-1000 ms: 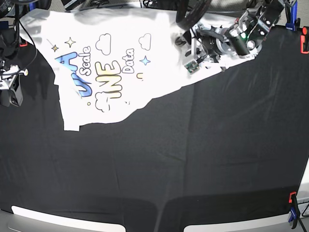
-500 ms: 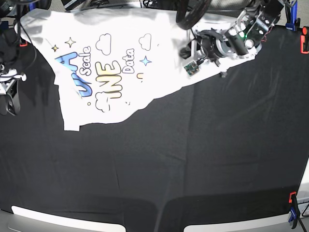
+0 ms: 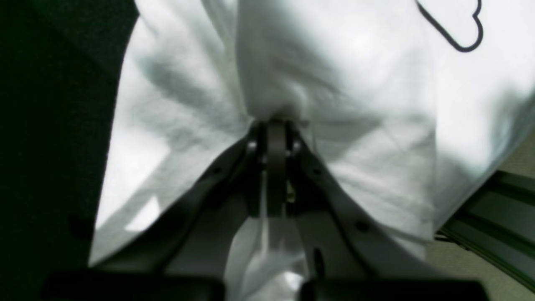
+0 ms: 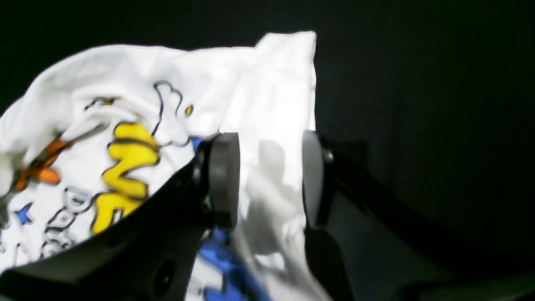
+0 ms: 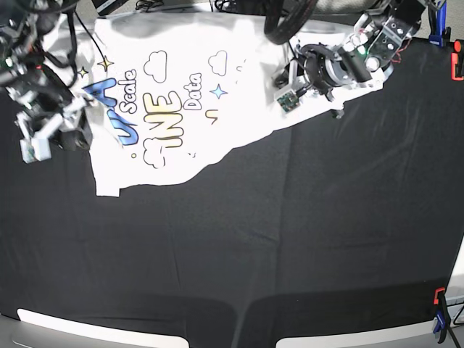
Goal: Layout the t-shirt on the table in an organized manner, then fold the t-shirt properly
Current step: 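Grasp the shirt's side edge near the right gripper with the right gripper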
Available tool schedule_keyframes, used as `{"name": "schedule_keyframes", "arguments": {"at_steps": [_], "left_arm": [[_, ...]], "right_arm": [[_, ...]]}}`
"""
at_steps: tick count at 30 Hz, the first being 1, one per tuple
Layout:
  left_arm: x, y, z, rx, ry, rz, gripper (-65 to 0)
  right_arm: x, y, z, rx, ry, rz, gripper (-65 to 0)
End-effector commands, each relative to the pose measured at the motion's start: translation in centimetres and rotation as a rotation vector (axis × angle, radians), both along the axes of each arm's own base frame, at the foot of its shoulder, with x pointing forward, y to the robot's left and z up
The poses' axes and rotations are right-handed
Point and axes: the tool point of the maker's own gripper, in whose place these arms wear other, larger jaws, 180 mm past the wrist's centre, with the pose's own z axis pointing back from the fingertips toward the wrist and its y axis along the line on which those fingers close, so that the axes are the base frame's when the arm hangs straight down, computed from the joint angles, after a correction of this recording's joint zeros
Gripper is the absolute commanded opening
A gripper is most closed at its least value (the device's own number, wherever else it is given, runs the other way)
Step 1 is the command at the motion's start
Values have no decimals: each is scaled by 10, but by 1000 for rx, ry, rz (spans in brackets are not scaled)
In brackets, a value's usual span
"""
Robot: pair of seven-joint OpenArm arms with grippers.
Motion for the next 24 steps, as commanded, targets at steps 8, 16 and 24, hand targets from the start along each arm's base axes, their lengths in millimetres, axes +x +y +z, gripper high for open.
{"name": "schedule_keyframes", "arguments": {"at_steps": [8,16,24], "left_arm": [[6,-3,9,-24,-27,3,-650],[6,-3,9,-24,-27,4,-650],[6,-3,9,-24,-28,3,-650]], "right_arm": [[55,-42,-14,7,11,-185,-413],[66,-24,-46,184,65,-145,-413],[63,-12,-47,219,85,-94,-461]]}}
